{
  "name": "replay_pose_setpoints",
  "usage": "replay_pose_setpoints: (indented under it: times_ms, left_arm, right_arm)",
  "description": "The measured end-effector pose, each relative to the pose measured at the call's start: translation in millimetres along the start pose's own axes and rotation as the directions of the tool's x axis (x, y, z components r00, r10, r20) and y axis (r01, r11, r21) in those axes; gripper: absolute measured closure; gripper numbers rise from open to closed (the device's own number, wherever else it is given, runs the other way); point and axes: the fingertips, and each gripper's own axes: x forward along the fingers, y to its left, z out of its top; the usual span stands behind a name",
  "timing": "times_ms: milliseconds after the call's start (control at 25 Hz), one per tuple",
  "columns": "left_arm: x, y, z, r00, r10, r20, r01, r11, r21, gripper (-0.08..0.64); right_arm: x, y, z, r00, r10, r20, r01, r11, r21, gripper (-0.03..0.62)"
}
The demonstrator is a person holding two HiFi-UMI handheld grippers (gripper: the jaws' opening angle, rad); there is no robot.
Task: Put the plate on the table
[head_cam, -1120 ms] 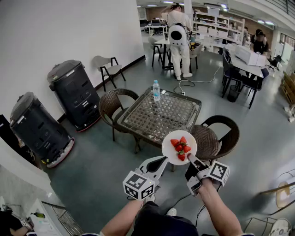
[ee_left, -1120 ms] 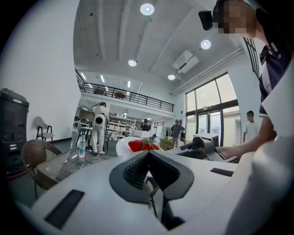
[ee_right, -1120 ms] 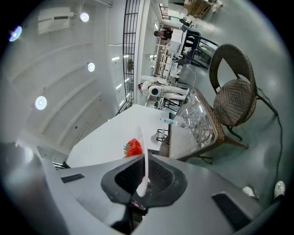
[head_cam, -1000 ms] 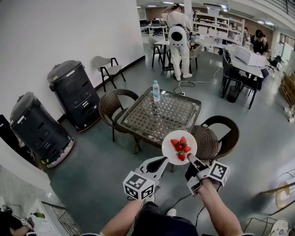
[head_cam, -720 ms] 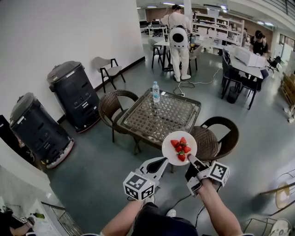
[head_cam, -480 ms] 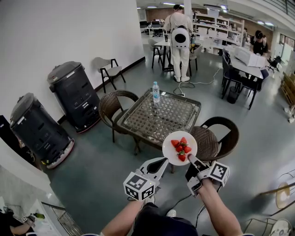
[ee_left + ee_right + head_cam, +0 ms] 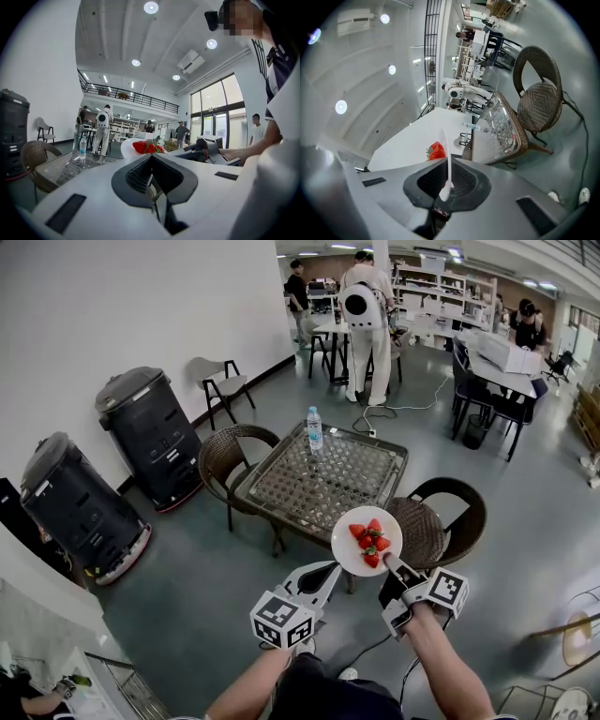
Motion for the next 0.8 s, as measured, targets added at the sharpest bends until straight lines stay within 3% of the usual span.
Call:
replay_pose_setpoints:
  times_ms: [440,800]
  left_arm:
    - [44.4,26.6,-2.7,1.000,-0.012,-0.010,0.012,1.000,-0.014,0.554]
    - [90.1,84.9,3.0,1.000,-0.027,-0.014,0.027,0.999,-0.034,0.554]
  right_arm:
    - [28.3,-16.6,41.4,1.000,-0.003,0.015,0.003,1.000,0.004,0.578]
    - [88.9,-31.2,78.3,0.999,-0.028,0.015,0.028,1.000,-0.006,0.578]
